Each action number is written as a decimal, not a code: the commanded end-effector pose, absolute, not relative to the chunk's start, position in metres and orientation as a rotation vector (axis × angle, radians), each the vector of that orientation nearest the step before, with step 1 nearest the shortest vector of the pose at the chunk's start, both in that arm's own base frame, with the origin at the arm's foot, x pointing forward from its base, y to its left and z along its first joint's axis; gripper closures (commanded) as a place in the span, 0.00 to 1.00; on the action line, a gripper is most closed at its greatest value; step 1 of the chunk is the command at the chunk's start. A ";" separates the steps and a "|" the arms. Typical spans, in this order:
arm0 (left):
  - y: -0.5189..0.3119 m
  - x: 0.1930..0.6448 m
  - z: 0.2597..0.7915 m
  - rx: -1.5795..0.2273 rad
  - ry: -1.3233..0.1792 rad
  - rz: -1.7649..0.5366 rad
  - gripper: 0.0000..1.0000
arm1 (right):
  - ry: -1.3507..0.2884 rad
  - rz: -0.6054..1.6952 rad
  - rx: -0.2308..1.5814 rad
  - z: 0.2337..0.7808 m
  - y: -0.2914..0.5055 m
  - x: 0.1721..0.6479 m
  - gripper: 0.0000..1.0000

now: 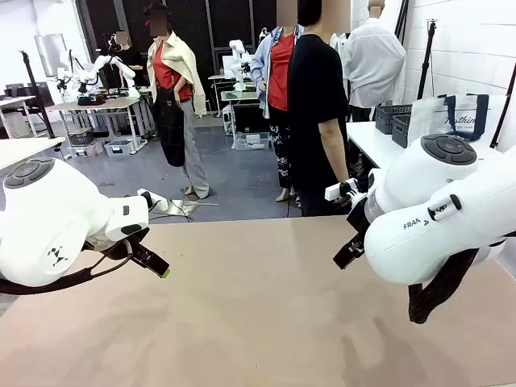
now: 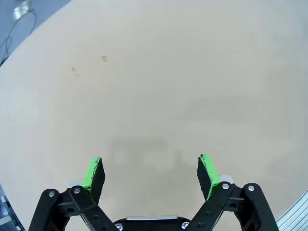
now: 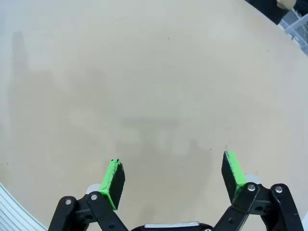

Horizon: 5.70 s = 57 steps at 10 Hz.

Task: Transfer purchased items from the store into the shopping bag.
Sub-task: Open the Reusable shopping bag in the center of the table.

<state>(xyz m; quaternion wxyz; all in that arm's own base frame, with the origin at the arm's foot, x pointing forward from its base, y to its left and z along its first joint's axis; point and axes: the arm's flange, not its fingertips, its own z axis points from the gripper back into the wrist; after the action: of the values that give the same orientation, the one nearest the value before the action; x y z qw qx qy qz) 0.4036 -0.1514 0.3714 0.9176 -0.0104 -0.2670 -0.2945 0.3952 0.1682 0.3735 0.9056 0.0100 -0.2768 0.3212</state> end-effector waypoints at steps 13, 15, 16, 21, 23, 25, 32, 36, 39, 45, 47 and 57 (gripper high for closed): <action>-0.151 0.404 0.371 -0.021 -0.549 -0.606 0.00 | -0.572 0.663 0.021 0.373 0.168 0.395 0.00; -0.151 0.404 0.371 -0.021 -0.549 -0.606 0.00 | -0.572 0.663 0.021 0.373 0.168 0.395 0.00; -0.151 0.404 0.371 -0.021 -0.549 -0.606 0.00 | -0.572 0.663 0.021 0.373 0.168 0.395 0.00; -0.151 0.404 0.371 -0.021 -0.549 -0.606 0.00 | -0.572 0.663 0.021 0.373 0.168 0.395 0.00; -0.151 0.404 0.371 -0.021 -0.549 -0.606 0.00 | -0.572 0.663 0.021 0.373 0.168 0.395 0.00; -0.151 0.404 0.371 -0.021 -0.549 -0.606 0.00 | -0.572 0.663 0.021 0.373 0.168 0.395 0.00; -0.151 0.404 0.371 -0.021 -0.549 -0.606 0.00 | -0.572 0.663 0.021 0.373 0.168 0.395 0.00; -0.151 0.404 0.371 -0.021 -0.549 -0.606 0.00 | -0.572 0.663 0.021 0.373 0.168 0.395 0.00; -0.151 0.404 0.371 -0.021 -0.549 -0.606 0.00 | -0.572 0.663 0.021 0.373 0.168 0.395 0.00; -0.151 0.404 0.371 -0.021 -0.549 -0.606 0.00 | -0.572 0.663 0.021 0.373 0.168 0.395 0.00; -0.151 0.404 0.371 -0.021 -0.549 -0.606 0.00 | -0.572 0.663 0.021 0.373 0.168 0.395 0.00; -0.151 0.404 0.371 -0.021 -0.549 -0.606 0.00 | -0.572 0.663 0.021 0.373 0.168 0.395 0.00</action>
<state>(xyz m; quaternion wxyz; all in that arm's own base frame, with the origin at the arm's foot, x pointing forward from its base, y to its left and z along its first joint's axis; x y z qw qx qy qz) 0.4030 -0.1530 0.3713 0.9170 -0.0098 -0.2670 -0.2963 0.3951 0.1683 0.3735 0.9056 0.0099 -0.2769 0.3213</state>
